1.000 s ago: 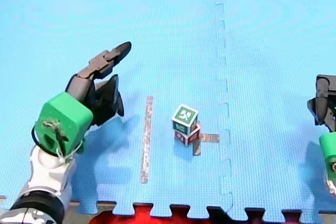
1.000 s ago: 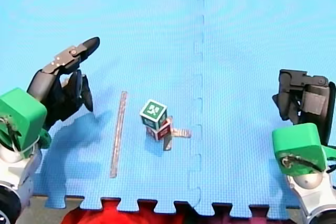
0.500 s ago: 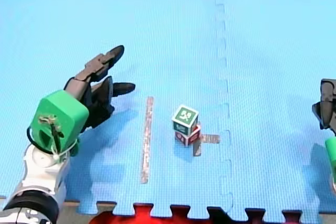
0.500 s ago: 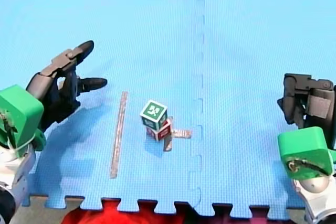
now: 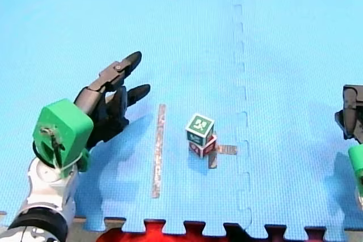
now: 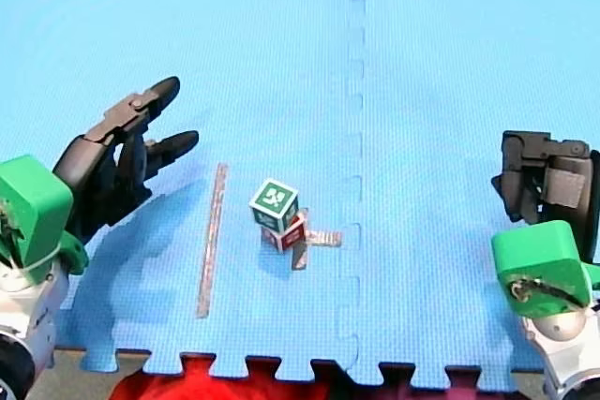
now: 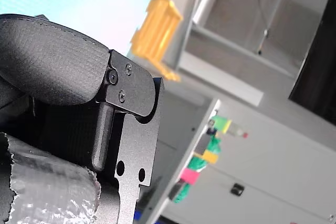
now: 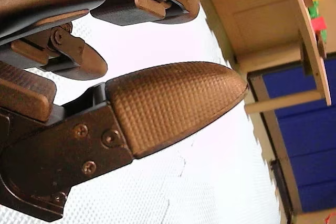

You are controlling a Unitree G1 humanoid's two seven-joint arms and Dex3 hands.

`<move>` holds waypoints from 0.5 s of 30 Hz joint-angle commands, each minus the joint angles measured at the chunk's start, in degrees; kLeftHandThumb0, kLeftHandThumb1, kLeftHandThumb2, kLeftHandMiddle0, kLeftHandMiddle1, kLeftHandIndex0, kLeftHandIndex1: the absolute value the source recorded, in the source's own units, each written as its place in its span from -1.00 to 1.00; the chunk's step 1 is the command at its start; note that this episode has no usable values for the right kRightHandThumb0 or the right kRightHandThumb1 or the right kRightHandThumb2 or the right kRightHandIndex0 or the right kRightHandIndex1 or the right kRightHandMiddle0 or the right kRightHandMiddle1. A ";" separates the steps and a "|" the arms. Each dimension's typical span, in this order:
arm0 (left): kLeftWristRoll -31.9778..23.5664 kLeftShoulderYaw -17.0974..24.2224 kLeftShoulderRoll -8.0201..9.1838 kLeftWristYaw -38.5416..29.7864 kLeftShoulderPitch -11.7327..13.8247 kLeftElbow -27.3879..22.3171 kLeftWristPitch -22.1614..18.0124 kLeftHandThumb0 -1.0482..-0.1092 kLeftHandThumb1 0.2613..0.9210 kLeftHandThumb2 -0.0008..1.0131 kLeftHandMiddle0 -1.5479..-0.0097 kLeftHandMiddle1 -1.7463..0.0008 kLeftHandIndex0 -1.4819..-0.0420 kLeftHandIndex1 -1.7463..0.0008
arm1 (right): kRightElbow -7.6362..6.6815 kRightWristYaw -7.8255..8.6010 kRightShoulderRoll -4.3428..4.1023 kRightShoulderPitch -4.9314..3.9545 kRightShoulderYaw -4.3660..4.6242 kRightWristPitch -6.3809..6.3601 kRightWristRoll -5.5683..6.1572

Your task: Stack cube left

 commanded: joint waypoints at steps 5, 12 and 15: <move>-0.45 0.29 -0.15 -0.79 0.36 -0.54 -0.41 -1.00 1.00 0.62 0.42 1.00 0.72 1.00 | 0.56 1.30 0.03 -0.43 -0.24 -0.63 0.80; -1.07 0.36 -0.30 -3.20 -0.16 -0.65 0.76 -1.00 1.00 0.61 0.44 1.00 0.74 1.00 | 1.10 1.58 0.15 -0.93 -0.26 -0.61 0.84; -1.15 0.27 -0.99 -3.67 -0.59 -0.28 1.06 -1.00 1.00 0.61 0.44 1.00 0.74 1.00 | 1.10 1.65 0.10 -0.75 -0.27 -0.78 0.86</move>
